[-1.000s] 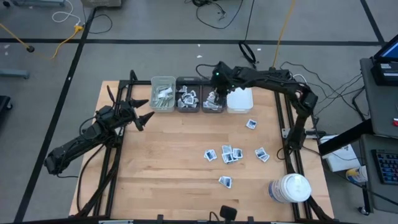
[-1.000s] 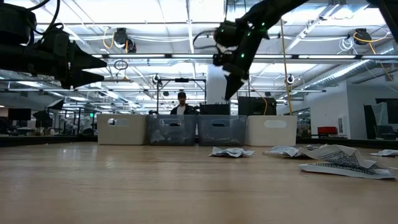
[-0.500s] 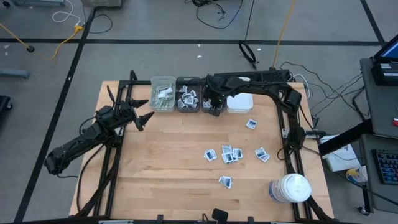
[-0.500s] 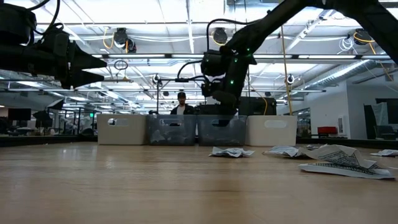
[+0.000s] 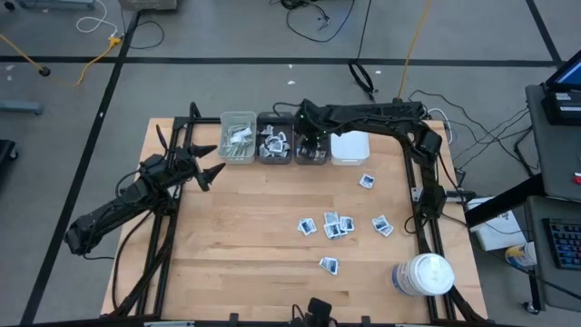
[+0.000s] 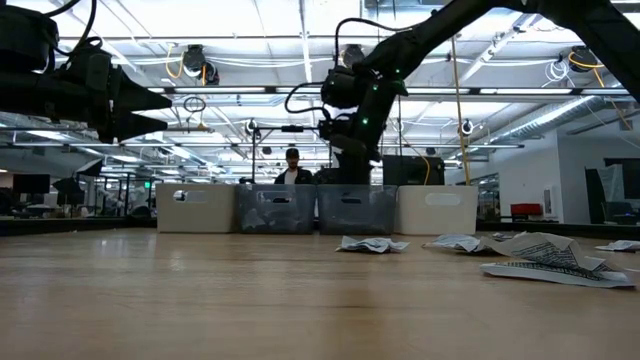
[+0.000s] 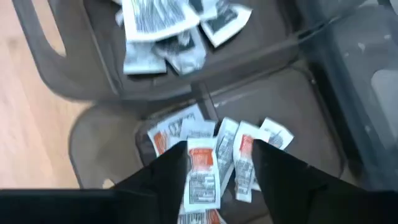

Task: Pick & Place First Aid Supplies
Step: Put the ointment pack into the right black bin

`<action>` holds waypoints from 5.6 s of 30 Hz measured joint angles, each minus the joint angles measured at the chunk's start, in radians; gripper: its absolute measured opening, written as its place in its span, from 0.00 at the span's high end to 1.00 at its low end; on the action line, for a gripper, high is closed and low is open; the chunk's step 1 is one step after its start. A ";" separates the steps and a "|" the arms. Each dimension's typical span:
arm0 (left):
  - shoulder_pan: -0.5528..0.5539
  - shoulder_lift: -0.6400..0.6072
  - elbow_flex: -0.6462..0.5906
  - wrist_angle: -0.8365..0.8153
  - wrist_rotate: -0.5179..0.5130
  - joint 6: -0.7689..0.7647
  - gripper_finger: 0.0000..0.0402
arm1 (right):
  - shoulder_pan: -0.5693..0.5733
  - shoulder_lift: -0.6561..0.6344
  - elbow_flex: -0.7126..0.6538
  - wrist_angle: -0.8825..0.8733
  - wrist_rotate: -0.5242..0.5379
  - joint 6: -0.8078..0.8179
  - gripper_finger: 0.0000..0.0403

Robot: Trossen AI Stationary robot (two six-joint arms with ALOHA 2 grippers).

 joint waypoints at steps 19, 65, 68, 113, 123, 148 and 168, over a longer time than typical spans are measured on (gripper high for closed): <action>0.000 0.000 0.000 0.000 0.000 0.000 0.02 | 0.020 -0.036 0.039 -0.056 -0.127 0.417 0.46; 0.000 0.000 0.000 0.000 0.000 0.000 0.02 | 0.904 -0.108 -0.013 -0.266 -0.046 0.927 0.47; 0.000 0.000 0.000 0.000 0.000 0.000 0.02 | 0.918 -0.108 -0.066 -0.223 -0.048 0.939 0.47; 0.000 0.000 0.000 0.000 0.000 0.000 0.02 | 1.046 -0.038 -0.323 0.129 0.093 0.283 0.78; 0.000 0.000 0.000 0.000 0.000 0.000 0.02 | 1.043 -0.036 -0.324 0.146 0.107 0.201 1.00; 0.000 0.000 0.000 0.000 0.000 0.000 0.02 | 1.066 -0.127 -0.301 0.067 -0.124 0.330 0.62; 0.000 0.000 0.000 0.000 0.000 0.000 0.02 | 1.142 -0.127 -0.335 0.048 0.116 0.999 0.58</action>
